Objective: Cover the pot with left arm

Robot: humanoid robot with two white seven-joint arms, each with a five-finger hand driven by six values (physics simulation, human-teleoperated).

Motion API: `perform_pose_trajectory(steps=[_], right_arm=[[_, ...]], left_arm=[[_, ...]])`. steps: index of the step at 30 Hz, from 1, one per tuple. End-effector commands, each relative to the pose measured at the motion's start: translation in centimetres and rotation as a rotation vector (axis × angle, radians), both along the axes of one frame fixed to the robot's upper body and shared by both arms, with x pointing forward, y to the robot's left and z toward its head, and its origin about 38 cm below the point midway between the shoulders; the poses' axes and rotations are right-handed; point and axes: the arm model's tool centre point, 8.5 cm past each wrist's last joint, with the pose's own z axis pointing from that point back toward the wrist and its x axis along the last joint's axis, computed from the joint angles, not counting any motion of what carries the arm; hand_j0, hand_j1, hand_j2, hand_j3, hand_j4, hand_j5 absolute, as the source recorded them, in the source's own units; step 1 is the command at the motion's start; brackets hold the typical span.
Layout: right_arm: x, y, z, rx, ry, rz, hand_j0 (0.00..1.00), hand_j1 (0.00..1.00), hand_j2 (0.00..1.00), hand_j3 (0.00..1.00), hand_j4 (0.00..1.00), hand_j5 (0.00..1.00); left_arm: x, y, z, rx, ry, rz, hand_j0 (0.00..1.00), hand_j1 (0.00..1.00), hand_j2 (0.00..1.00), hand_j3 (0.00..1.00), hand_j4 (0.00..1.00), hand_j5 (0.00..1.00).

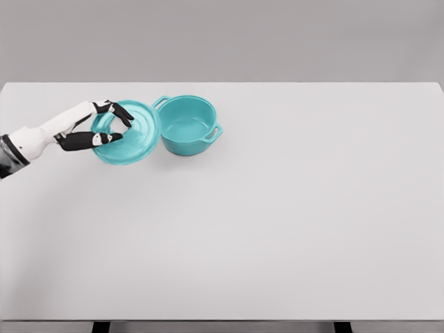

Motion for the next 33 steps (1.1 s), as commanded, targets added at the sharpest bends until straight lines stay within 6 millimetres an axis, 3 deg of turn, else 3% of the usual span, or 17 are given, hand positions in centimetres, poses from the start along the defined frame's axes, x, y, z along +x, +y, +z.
perform_pose_trajectory(steps=[1,11,16,19,33], right_arm=[[0.0,0.0,0.0,0.001,-0.001,0.001,1.00,1.00,1.00,1.00,1.00,1.00],[0.0,0.0,0.0,0.001,-0.001,0.001,1.00,1.00,1.00,1.00,1.00,1.00],[0.0,0.0,0.0,0.001,-0.001,0.001,1.00,1.00,1.00,1.00,1.00,1.00],[0.0,0.0,0.0,0.001,-0.001,0.001,1.00,1.00,1.00,1.00,1.00,1.00],[0.0,0.0,0.0,0.001,-0.001,0.001,1.00,1.00,1.00,1.00,1.00,1.00]], left_arm=[[0.1,-0.8,-0.4,-0.008,0.002,-0.008,0.49,0.49,0.49,0.49,0.49,0.49],[1.1,-2.6,0.3,-0.016,-0.029,-0.033,0.50,0.50,0.50,0.50,0.50,0.50],[2.4,-4.0,-0.8,-0.010,0.001,-0.042,0.50,0.50,0.50,0.50,0.50,0.50],[2.8,-4.9,-0.4,-0.020,-0.008,-0.055,0.50,0.50,0.50,0.50,0.50,0.50],[6.2,-6.4,-1.0,-0.031,0.038,-0.028,0.52,0.52,0.52,0.52,0.52,0.52]])
